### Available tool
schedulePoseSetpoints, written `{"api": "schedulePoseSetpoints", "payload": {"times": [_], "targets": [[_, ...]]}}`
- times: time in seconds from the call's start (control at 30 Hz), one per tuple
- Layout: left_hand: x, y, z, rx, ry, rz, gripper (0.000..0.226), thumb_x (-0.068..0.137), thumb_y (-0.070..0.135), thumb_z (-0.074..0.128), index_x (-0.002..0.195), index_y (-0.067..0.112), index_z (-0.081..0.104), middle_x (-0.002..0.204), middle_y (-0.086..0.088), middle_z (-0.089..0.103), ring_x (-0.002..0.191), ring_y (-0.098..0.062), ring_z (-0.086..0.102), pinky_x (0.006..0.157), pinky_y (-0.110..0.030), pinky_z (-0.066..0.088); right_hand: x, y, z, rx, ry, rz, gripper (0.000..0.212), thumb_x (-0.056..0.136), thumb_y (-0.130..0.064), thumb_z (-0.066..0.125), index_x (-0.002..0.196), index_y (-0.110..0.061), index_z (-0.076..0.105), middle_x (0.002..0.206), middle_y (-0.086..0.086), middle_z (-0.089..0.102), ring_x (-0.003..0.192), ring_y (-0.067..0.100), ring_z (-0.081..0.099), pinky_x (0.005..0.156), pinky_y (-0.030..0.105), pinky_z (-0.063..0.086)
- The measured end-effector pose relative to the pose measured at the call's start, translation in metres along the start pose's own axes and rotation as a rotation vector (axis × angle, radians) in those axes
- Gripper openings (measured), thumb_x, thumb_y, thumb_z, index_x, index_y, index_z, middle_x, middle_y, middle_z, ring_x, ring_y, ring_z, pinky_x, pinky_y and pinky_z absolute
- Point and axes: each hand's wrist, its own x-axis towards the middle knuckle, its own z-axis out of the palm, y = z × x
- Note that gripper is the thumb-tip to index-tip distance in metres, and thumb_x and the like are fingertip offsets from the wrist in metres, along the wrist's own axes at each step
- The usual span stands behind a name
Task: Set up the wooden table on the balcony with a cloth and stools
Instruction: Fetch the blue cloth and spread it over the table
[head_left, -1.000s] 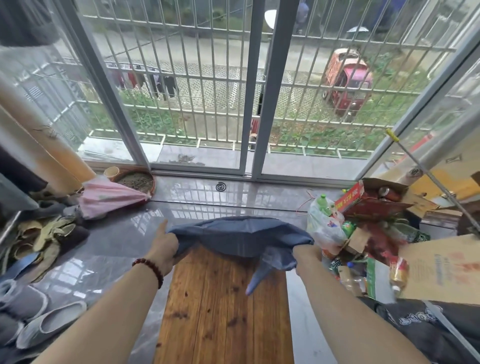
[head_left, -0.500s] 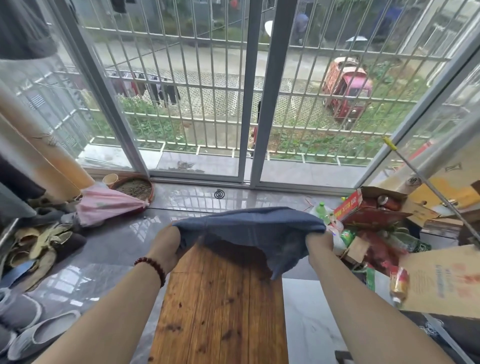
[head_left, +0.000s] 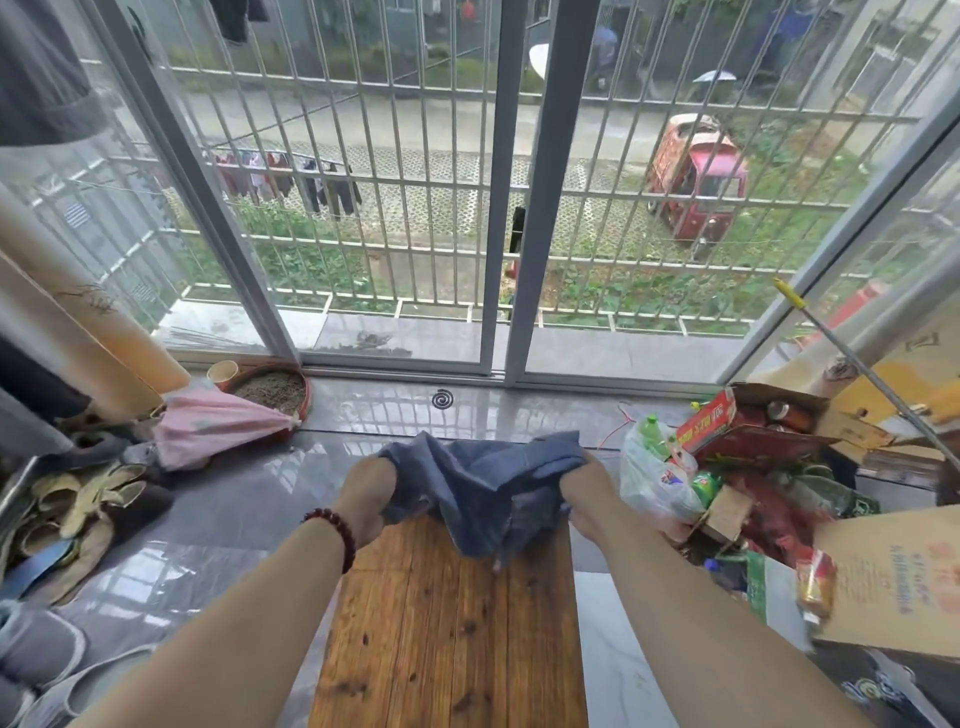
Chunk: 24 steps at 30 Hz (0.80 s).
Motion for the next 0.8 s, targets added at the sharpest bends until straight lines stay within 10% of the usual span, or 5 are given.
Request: {"api": "schedulePoseSetpoints", "payload": {"times": [0.1, 0.17, 0.33, 0.53, 0.8], "targets": [[-0.013, 0.013, 0.009, -0.024, -0.176, 0.049, 0.022, 0.078, -0.012, 0.037, 0.078, 0.005, 0.051, 0.049, -0.005, 0.050, 0.043, -0.014, 0.047, 0.055, -0.029, 0.044, -0.005, -0.007, 0.011, 0.057, -0.075, -0.036, 0.034, 0.102, -0.015, 0.034, 0.079, -0.015, 0.058, 0.070, 0.005, 0.057, 0.065, 0.018, 0.051, 0.054, 0.026, 0.039], [-0.018, 0.016, 0.011, 0.245, -0.274, 0.172, 0.032, 0.075, -0.011, 0.051, 0.097, 0.011, 0.051, 0.067, -0.009, 0.053, 0.049, -0.013, 0.048, 0.045, -0.025, 0.041, -0.011, -0.011, 0.017, 0.038, -0.164, -0.113, 0.024, 0.100, -0.012, 0.038, 0.089, -0.013, 0.058, 0.074, 0.005, 0.058, 0.068, 0.016, 0.053, 0.056, 0.024, 0.042], [-0.013, 0.022, 0.022, 0.879, -0.350, 0.426, 0.111, 0.058, 0.029, 0.087, 0.145, 0.038, 0.019, 0.117, 0.002, 0.057, 0.106, -0.019, 0.056, 0.085, -0.025, 0.046, -0.020, -0.033, 0.015, -0.419, -0.449, -0.427, 0.026, 0.078, 0.012, 0.060, 0.098, -0.005, 0.058, 0.075, 0.002, 0.054, 0.066, 0.007, 0.050, 0.057, 0.009, 0.044], [-0.008, 0.027, 0.043, 1.210, -0.123, 0.588, 0.002, 0.084, 0.029, 0.053, 0.085, 0.028, 0.054, 0.096, 0.000, 0.066, 0.087, -0.021, 0.059, 0.068, -0.026, 0.041, -0.020, -0.043, 0.012, -0.700, -0.410, -0.585, 0.024, 0.075, 0.002, 0.067, 0.091, -0.009, 0.051, 0.076, 0.001, 0.051, 0.070, 0.011, 0.049, 0.059, 0.011, 0.041], [-0.005, 0.030, 0.033, 1.098, 0.003, 0.722, 0.011, 0.081, 0.024, 0.051, 0.087, 0.029, 0.059, 0.095, 0.003, 0.062, 0.084, -0.019, 0.057, 0.067, -0.027, 0.042, -0.004, -0.038, 0.001, -1.314, 0.123, -0.416, 0.034, 0.079, -0.008, 0.064, 0.113, -0.012, 0.059, 0.113, 0.008, 0.060, 0.107, 0.028, 0.061, 0.079, 0.030, 0.048]]}}
